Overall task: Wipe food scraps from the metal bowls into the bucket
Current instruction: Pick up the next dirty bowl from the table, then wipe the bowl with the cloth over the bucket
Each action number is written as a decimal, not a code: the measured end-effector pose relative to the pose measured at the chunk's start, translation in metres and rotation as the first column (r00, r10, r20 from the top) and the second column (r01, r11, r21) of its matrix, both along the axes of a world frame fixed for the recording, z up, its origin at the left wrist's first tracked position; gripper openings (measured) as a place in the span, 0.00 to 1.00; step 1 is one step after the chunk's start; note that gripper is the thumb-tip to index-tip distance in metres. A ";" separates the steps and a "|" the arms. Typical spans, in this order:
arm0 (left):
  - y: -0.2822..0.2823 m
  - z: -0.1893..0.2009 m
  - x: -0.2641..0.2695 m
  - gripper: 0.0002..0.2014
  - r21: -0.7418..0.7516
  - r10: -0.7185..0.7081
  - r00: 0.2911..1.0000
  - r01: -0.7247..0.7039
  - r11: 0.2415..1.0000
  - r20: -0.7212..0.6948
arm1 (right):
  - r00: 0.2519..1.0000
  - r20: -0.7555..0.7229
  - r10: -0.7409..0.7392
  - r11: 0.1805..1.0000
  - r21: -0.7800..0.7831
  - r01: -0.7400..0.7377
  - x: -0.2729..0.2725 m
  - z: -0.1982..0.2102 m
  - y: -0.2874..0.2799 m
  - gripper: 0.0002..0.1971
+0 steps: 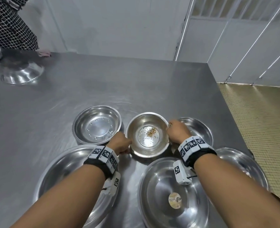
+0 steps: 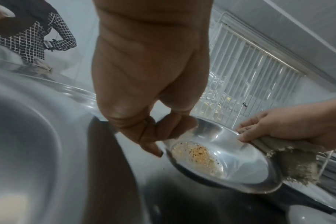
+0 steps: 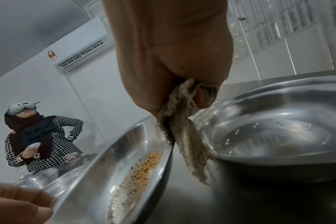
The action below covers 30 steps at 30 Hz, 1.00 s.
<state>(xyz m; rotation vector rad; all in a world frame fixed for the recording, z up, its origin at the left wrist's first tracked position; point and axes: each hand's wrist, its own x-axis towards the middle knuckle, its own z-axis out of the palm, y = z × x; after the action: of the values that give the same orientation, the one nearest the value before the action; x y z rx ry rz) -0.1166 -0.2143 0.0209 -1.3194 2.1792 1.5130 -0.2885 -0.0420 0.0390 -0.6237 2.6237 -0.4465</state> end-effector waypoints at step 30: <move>0.159 0.077 -0.023 0.31 0.249 -0.246 0.790 0.445 0.860 -0.562 | 0.870 0.003 -0.493 0.769 -0.466 0.438 0.075 0.060 0.247 0.10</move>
<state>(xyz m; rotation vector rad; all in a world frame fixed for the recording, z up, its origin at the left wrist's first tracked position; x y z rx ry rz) -0.1397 -0.0556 0.0980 -0.3710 2.0807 2.1406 -0.2133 0.2048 0.0992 -0.1018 2.7919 -1.2402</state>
